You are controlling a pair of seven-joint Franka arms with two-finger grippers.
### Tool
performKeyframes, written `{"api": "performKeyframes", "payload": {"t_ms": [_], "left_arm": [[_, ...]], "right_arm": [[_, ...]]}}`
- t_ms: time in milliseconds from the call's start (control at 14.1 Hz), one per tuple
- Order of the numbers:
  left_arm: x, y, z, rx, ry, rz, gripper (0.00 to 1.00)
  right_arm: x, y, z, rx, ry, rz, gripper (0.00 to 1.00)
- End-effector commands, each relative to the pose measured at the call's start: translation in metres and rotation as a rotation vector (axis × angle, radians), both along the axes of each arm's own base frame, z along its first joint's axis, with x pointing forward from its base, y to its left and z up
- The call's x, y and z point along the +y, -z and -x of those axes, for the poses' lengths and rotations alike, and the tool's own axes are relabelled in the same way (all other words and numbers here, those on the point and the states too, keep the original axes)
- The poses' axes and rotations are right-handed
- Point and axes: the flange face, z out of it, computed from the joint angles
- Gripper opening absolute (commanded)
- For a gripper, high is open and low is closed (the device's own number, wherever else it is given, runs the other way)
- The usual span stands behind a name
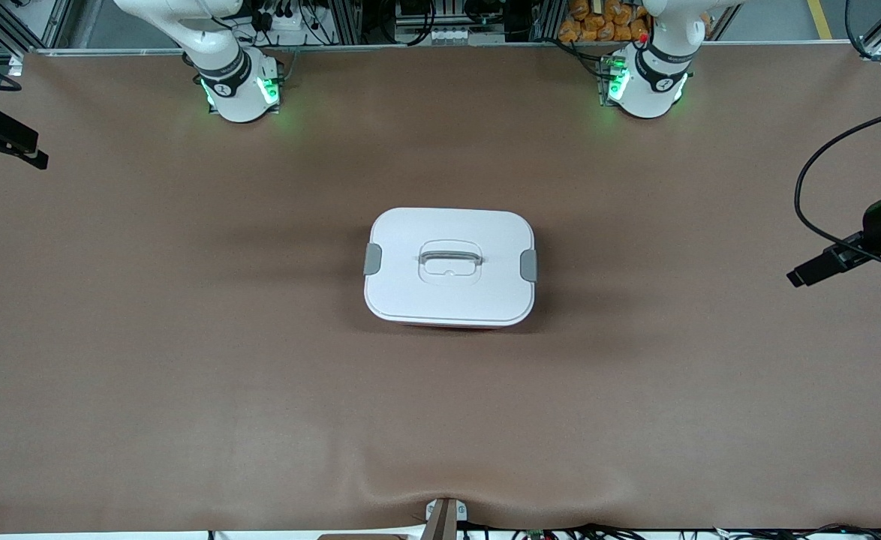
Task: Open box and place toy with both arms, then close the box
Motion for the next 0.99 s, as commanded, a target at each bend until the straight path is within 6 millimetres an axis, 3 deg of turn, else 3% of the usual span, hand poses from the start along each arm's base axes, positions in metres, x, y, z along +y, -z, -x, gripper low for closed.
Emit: {"api": "performKeyframes", "payload": {"t_ms": [0, 142, 283, 566, 779, 921], "left_arm": [[0.009, -0.034, 0.024, -0.022, 0.072, -0.016, 1.00], [0.008, -0.043, 0.040, 0.023, 0.128, -0.028, 1.00], [0.008, -0.050, 0.062, 0.056, 0.173, -0.046, 1.00], [-0.005, -0.049, 0.104, 0.082, 0.217, -0.041, 1.00], [-0.014, -0.054, 0.128, 0.079, 0.243, -0.028, 1.00], [-0.007, -0.057, 0.136, 0.074, 0.256, -0.009, 1.00]], "right_arm": [[0.002, -0.004, 0.000, 0.003, -0.010, 0.016, 1.00], [0.008, -0.005, 0.000, -0.002, -0.019, 0.020, 1.00], [0.001, -0.004, 0.000, 0.002, -0.017, 0.020, 1.00], [0.007, -0.004, -0.001, 0.001, -0.023, 0.020, 1.00], [0.002, -0.004, 0.000, 0.002, -0.020, 0.021, 1.00], [-0.005, -0.003, 0.000, 0.003, -0.007, 0.014, 1.00]]}}
